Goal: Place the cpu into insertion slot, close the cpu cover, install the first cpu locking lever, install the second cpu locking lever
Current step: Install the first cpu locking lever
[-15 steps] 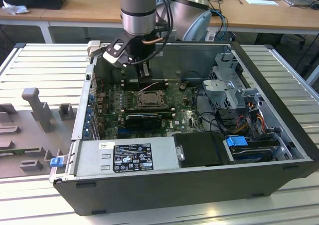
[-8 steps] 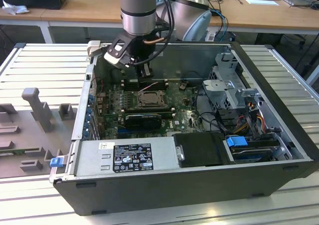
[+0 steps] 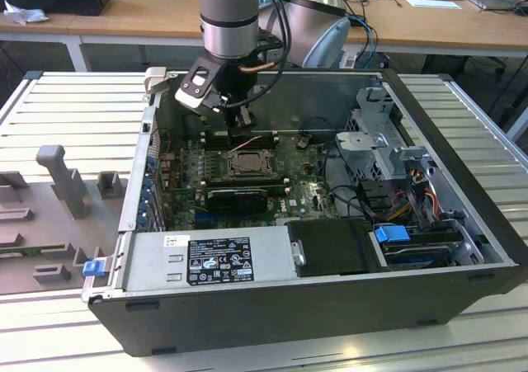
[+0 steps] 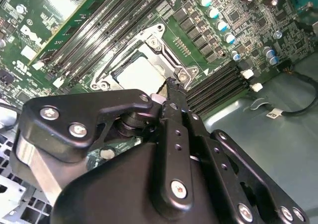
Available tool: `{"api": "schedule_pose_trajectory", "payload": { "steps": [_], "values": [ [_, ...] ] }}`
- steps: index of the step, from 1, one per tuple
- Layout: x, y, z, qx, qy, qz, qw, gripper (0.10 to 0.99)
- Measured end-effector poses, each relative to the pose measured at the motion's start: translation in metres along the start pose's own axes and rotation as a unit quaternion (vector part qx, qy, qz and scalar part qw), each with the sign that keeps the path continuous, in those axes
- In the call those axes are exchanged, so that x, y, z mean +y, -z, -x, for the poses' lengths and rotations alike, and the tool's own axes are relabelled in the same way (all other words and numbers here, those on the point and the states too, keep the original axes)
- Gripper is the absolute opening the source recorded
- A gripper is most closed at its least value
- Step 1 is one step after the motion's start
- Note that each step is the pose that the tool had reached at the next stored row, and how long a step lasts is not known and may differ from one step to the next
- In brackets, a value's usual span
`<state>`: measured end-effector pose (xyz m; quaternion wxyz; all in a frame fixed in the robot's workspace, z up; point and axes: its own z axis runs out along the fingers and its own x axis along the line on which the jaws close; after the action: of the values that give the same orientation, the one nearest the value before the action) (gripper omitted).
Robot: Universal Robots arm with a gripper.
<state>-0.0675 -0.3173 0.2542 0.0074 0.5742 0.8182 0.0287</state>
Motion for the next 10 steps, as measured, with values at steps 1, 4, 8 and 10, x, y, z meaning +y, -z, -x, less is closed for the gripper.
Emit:
{"api": "schedule_pose_trajectory", "payload": {
  "steps": [1, 4, 8, 10],
  "values": [
    [0.0000, 0.0000, 0.0000, 0.0015, 0.027, -0.0006, 0.9996, 0.106],
    [0.0000, 0.0000, 0.0000, 0.0039, 0.070, -0.0015, 0.9975, 0.106],
    [0.0000, 0.0000, 0.0000, 0.0049, 0.089, -0.0018, 0.9960, 0.106],
    [0.0000, 0.0000, 0.0000, 0.0054, 0.098, -0.0020, 0.9952, 0.106]
  ]
}}
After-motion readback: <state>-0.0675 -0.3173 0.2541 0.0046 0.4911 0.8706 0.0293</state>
